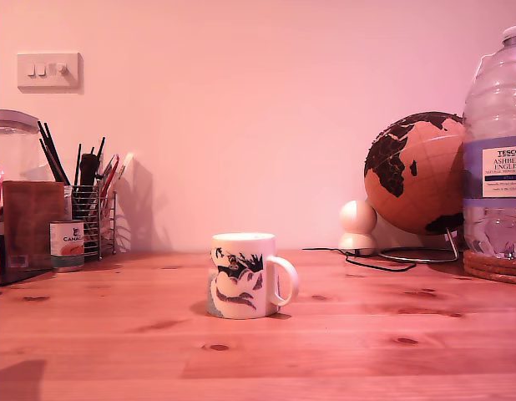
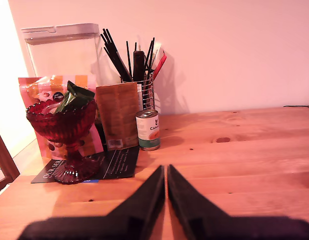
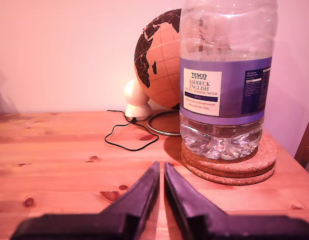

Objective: Lift the coffee cup and remove the coffee capsule that is hidden under it

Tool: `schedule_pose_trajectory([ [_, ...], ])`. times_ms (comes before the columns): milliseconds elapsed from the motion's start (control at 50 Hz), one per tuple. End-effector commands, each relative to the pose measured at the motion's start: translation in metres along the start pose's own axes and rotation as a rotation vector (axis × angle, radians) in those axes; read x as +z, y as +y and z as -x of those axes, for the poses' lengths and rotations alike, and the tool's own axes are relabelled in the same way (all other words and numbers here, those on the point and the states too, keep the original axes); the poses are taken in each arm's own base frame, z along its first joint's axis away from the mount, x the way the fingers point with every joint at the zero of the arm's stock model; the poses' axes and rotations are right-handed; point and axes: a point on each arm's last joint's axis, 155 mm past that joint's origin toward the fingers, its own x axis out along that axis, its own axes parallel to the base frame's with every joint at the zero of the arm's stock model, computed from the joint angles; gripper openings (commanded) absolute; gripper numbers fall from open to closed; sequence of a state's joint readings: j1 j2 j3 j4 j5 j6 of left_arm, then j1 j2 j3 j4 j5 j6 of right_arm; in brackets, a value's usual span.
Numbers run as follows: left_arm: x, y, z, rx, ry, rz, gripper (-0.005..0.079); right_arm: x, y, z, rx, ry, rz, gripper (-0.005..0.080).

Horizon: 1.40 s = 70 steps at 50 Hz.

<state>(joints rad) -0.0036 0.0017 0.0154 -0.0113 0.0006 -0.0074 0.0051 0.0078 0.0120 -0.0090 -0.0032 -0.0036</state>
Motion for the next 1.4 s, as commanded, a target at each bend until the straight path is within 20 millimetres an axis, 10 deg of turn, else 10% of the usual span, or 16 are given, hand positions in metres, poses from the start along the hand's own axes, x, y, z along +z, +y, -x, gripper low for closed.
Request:
schedule_pose_trajectory([
  [0,-0.066,0.001,0.005,-0.029,0.224,0.046,-0.0021,-0.039,0.006,0.003,0.065,0.147,0.016,-0.0011],
  [980,-0.065,-0.006,0.005,-0.065,0.22,0.052,-0.0021,-0.039,0.005,0.003,0.061,0.148,-0.001,-0.0011],
  [1380,0.003,-0.047,0.007,-0.303,-0.025,0.182,-0.0021,0.0,0.021,0.002,0.148,0.024,-0.391,-0.0011],
])
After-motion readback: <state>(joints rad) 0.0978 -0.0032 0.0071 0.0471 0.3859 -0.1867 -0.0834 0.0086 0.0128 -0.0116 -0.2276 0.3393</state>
